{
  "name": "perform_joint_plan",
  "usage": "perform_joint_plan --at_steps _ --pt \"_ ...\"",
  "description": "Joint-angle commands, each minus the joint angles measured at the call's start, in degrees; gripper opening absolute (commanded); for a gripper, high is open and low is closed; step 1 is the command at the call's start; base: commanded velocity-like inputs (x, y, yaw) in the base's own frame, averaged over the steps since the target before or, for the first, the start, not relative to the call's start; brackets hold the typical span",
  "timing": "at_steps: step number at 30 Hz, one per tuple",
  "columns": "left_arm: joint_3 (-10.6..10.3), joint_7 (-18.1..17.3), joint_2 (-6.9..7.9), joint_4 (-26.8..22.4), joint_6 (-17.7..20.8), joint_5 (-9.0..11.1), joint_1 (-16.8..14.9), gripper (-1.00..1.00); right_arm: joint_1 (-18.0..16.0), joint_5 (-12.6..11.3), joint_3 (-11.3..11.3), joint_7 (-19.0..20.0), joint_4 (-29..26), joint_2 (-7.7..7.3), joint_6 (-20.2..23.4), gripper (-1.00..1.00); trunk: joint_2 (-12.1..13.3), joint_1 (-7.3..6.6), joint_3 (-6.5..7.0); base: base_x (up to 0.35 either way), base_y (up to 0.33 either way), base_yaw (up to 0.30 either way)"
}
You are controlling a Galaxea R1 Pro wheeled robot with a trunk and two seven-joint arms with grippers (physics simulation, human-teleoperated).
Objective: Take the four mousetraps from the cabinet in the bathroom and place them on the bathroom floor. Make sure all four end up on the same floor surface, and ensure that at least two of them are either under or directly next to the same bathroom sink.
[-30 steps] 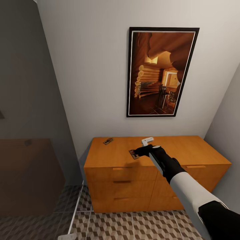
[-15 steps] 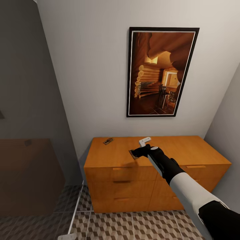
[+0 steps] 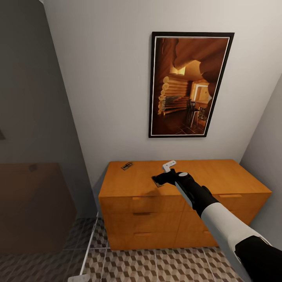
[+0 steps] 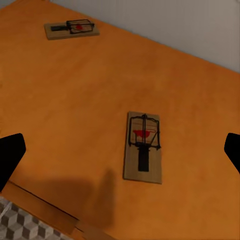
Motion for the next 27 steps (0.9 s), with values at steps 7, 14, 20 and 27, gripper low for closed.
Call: perform_joint_plan --at_steps 7,14,20,27 --pt "-0.5 0.1 -0.04 0.2 -0.3 0.3 -0.1 1.00 0.0 -0.6 0.2 1.8 -0.1 -0.60 -1.0 1.00 -0.1 0.04 -0.13 0.000 0.000 0.000" --pt "-0.5 0.1 -0.06 0.2 -0.3 0.3 -0.1 1.00 0.1 -0.8 0.2 4.0 -0.1 -1.04 -3.4 1.00 -0.1 0.04 -0.13 0.000 0.000 0.000" --pt "-0.5 0.1 -0.06 0.2 -0.3 0.3 -0.1 1.00 0.2 -0.8 0.1 7.4 -0.1 -1.19 -4.8 1.00 -0.1 0.04 -0.13 0.000 0.000 0.000" --pt "-0.5 0.1 -0.04 0.2 -0.3 0.3 -0.1 1.00 0.4 -1.1 0.0 10.0 -0.1 -2.63 -7.2 1.00 -0.1 0.04 -0.13 0.000 0.000 0.000"
